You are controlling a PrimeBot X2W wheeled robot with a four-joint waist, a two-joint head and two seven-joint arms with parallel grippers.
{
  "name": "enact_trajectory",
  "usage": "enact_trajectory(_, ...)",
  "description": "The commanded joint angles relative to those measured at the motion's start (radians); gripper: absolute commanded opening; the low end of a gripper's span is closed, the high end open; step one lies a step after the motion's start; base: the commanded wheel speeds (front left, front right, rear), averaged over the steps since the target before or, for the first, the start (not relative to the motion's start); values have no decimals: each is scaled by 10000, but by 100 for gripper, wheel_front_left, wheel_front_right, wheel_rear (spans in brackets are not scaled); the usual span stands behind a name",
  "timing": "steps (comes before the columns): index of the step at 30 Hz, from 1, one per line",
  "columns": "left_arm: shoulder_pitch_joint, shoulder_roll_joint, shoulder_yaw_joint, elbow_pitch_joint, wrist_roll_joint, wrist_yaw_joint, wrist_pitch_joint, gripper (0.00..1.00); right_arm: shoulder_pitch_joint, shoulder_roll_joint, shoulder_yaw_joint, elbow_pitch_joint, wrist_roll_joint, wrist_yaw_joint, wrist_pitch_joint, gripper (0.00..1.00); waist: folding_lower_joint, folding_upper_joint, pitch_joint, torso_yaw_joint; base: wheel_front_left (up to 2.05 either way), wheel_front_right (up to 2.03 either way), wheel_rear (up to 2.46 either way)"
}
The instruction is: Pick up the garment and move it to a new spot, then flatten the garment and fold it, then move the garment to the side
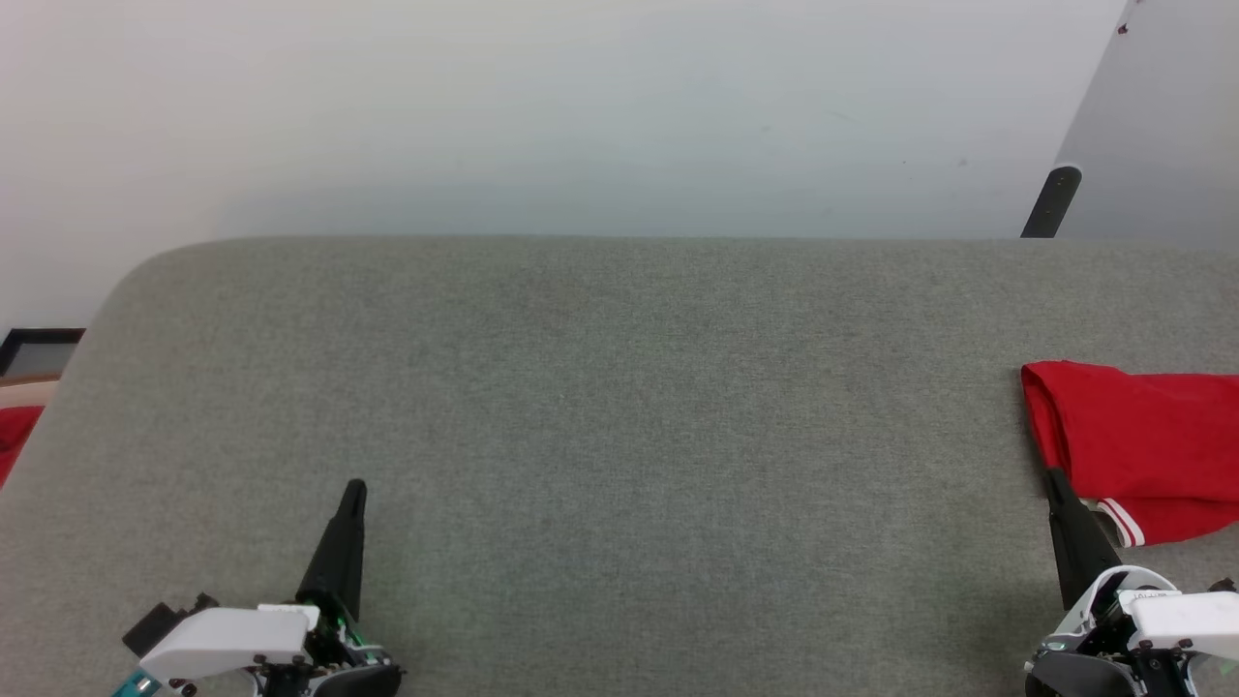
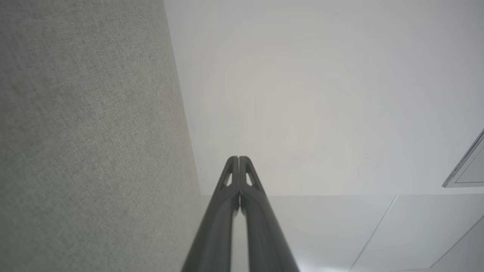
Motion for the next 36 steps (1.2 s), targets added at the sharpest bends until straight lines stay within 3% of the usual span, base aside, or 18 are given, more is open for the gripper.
enact_trajectory(1, -110, -15, 33, 14, 26, 18, 18, 0, -30, 29, 7, 6, 39, 4, 3, 0, 0, -1, 0, 0, 0, 0, 0)
enact_trajectory(36, -112, -33, 58, 14, 49, 18, 30, 0, -29, 28, 12, 6, 42, 4, 0, 0, 0, -1, 0, 0, 0, 0, 0)
